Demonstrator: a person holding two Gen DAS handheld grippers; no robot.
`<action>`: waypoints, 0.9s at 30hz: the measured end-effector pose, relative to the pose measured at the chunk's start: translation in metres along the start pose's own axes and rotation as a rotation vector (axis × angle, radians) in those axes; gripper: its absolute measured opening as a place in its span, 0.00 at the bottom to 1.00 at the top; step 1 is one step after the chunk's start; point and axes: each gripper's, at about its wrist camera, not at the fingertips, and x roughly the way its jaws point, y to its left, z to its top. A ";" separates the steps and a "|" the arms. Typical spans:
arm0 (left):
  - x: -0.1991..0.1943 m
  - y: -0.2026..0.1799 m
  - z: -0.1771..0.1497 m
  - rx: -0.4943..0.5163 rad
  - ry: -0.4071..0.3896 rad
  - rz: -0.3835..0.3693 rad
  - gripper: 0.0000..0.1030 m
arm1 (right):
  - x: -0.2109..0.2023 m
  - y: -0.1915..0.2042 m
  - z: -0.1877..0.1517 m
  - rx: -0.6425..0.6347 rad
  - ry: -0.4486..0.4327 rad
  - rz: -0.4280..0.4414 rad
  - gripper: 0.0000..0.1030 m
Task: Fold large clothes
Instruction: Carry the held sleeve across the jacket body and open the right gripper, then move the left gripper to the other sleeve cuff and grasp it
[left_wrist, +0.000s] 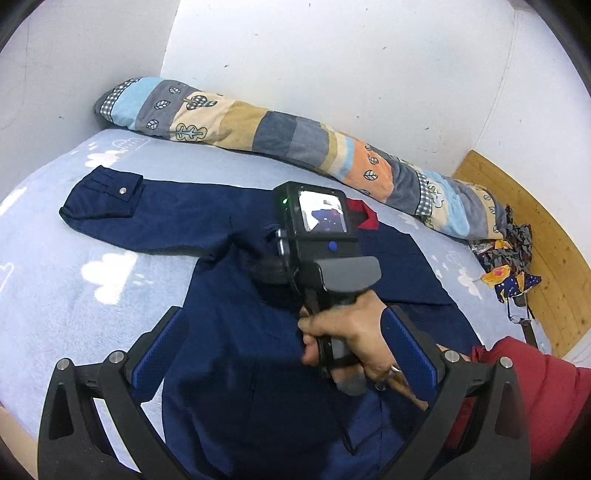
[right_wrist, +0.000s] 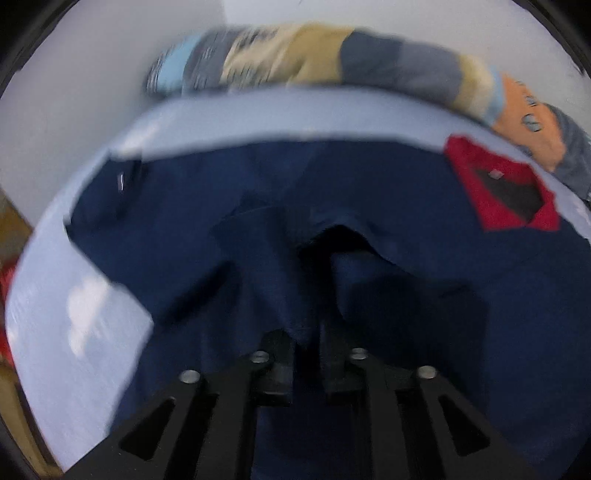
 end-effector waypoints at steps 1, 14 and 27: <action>0.000 0.001 0.000 0.000 0.002 0.003 1.00 | -0.005 0.007 -0.003 -0.032 0.000 0.016 0.37; 0.003 0.026 0.003 -0.049 0.025 0.064 1.00 | -0.073 -0.069 -0.094 0.067 0.094 0.149 0.61; 0.003 0.023 -0.009 -0.033 0.071 0.080 1.00 | -0.195 -0.028 -0.362 0.060 0.270 0.255 0.57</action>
